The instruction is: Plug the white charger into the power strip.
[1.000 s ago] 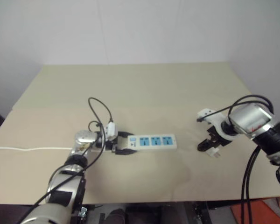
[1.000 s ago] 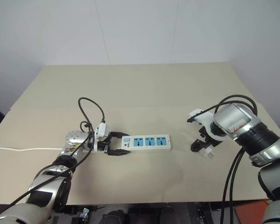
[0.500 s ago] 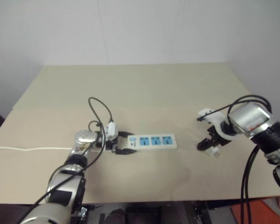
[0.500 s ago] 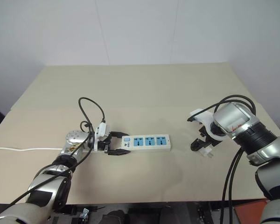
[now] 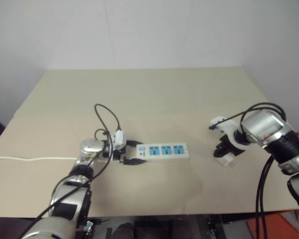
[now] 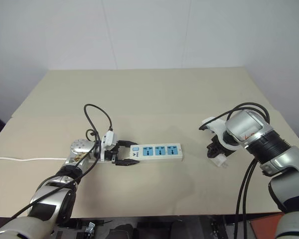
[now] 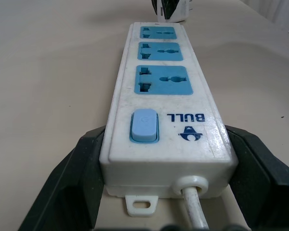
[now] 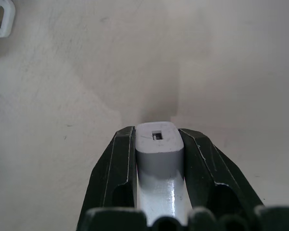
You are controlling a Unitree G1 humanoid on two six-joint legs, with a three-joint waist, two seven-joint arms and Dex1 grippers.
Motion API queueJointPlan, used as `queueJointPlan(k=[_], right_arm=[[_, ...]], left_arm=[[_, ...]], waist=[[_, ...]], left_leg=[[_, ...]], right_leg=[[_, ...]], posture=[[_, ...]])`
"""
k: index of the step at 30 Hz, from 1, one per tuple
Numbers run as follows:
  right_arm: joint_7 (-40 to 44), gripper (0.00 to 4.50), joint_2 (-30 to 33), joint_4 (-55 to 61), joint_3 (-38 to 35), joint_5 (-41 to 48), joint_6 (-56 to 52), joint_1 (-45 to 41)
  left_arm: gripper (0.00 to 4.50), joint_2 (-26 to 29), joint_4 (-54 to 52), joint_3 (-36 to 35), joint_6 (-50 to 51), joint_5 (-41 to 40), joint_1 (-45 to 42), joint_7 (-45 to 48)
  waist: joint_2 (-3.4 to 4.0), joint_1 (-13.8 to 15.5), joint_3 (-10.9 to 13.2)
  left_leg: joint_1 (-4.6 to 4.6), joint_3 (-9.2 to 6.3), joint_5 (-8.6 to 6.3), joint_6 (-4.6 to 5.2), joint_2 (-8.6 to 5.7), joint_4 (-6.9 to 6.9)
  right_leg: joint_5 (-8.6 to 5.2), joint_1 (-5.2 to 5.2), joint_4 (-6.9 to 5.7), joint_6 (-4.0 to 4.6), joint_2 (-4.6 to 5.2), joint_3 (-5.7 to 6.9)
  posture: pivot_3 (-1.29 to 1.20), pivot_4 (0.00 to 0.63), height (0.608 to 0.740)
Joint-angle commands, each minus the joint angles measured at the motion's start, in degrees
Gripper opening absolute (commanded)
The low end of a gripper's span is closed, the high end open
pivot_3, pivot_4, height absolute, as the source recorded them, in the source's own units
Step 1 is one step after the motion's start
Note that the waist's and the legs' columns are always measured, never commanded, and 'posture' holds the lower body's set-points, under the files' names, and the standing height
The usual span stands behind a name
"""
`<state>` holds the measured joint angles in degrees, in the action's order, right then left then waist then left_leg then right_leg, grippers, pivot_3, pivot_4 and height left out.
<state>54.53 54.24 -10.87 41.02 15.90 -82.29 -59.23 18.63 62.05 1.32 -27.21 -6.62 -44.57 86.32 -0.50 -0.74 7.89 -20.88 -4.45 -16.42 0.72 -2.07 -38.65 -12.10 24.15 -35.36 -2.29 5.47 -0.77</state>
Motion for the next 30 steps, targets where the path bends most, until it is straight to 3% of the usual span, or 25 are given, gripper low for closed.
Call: queueJointPlan(k=[1,9,13,17,21,28,30], right_arm=[[-0.09,1.11,0.28,0.76,-0.26,-1.30,0.78,-0.04],[0.46,1.11,2.81,10.83,-4.06,0.34,-0.98,-1.15],[1.03,1.11,2.54,17.78,-12.41,3.72,-0.75,-1.89],[-1.65,1.11,-2.99,20.95,-25.94,7.15,4.39,1.50],[1.84,1.11,-11.85,23.10,-37.83,11.78,27.22,15.26],[5.77,1.11,-28.83,9.85,-40.72,10.93,58.08,22.32],[6.92,1.11,-32.27,5.15,-40.32,11.21,61.36,21.49]], left_arm=[[3.26,0.34,-0.20,0.82,0.01,0.77,0.25,0.03],[3.26,0.82,-0.10,1.31,0.14,1.10,-0.40,0.87],[3.26,1.26,-0.93,1.50,0.42,0.97,-0.52,1.19],[3.26,2.31,-2.67,1.27,1.13,0.01,0.72,2.07],[3.26,2.63,-4.22,1.46,2.35,-0.23,1.70,2.04],[3.26,2.24,-5.41,1.63,3.55,-0.26,2.13,0.33],[3.26,1.80,-5.89,1.64,4.18,-0.54,2.30,0.15]], waist=[[0.00,-0.01,0.00],[0.01,-0.06,0.00],[0.01,-0.06,0.00],[-0.01,-0.14,-0.01],[-0.42,-0.11,-0.30],[-0.41,-0.49,-0.30],[-0.41,-0.45,-0.29]], left_leg=[[0.00,0.00,0.00,0.00,0.00,0.00],[-0.02,-0.01,-0.01,0.01,0.01,0.00],[-0.02,-0.02,-0.01,0.02,0.01,0.00],[-0.02,-0.04,-0.03,0.05,0.01,-0.01],[0.06,-0.06,-0.06,0.11,0.09,0.00],[0.36,0.04,-0.05,0.10,0.02,-0.09],[0.64,0.05,-0.06,0.10,0.07,-0.01]], right_leg=[[0.00,0.00,0.00,0.00,0.00,0.00],[0.00,0.05,-0.02,0.00,-0.02,0.00],[0.00,0.04,-0.02,0.00,-0.03,0.00],[0.00,0.02,-0.02,0.00,-0.05,-0.01],[0.02,-0.08,-0.02,0.02,-0.14,0.01],[0.04,-0.14,-0.34,0.02,-0.09,-0.19],[0.03,-0.37,-0.36,0.02,-0.15,-0.18]], posture=[[0.00,0.150,0.740],[0.00,0.150,0.740],[0.00,0.150,0.740],[0.00,0.150,0.740],[0.00,0.150,0.740],[0.00,0.150,0.740],[0.00,0.150,0.740]])
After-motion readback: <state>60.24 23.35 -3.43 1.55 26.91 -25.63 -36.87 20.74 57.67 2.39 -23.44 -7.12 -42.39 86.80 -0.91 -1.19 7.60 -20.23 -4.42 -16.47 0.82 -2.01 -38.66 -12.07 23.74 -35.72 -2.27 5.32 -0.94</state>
